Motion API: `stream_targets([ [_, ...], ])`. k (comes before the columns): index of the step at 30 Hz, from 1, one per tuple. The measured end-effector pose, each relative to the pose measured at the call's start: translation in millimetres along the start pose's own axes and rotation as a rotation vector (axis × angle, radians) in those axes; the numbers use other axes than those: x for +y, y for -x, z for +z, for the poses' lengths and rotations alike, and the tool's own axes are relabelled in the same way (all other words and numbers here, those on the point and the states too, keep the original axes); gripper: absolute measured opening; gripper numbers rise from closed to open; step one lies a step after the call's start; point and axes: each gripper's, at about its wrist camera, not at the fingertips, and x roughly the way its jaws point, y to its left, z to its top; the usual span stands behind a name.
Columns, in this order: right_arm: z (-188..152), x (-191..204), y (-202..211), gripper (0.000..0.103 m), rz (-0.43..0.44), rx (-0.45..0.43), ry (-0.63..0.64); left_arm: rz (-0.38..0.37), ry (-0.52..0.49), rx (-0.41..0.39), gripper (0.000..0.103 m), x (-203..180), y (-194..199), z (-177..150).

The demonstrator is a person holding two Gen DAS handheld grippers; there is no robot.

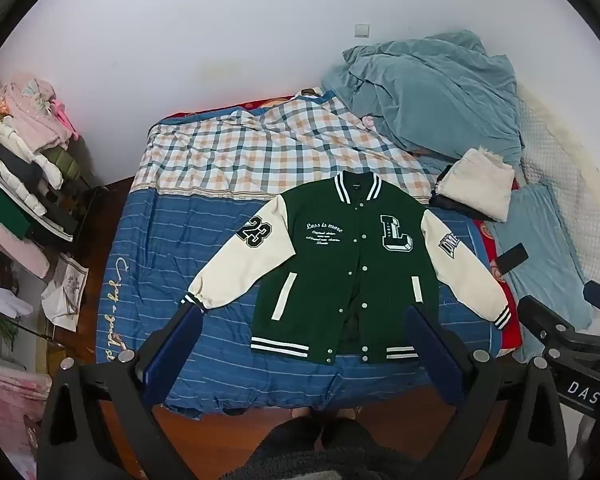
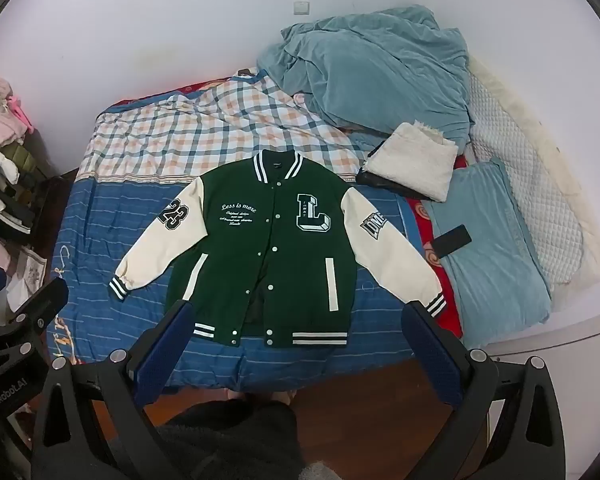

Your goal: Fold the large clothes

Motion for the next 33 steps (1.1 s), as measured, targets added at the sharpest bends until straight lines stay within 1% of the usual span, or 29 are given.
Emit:
stream_targets([
  [15, -9, 6, 0, 0.103, -0.004, -0.008, -0.004, -0.001, -0.003, -0.004, 0.103, 0, 1, -1],
  [16, -7, 1, -4, 0.103, -0.006, -0.003, 0.0, 0.001, -0.003, -0.004, 0.103, 0, 1, 0],
  [19, -1, -1, 3, 0.103, -0.009, -0.007, -0.001, 0.001, -0.001, -0.005, 0.103, -2, 1, 3],
  [22, 0, -3, 6, 0.103, -0.007, -0.008, 0.0, 0.004, -0.003, -0.007, 0.103, -3, 1, 3],
  [27, 1, -4, 8, 0.103, -0.008, -0.01, -0.002, 0.005, 0.001, -0.008, 0.103, -11, 4, 12],
  [33, 3, -6, 7, 0.103, -0.01, -0.014, -0.002, 0.001, 0.0, -0.01, 0.103, -6, 5, 13],
])
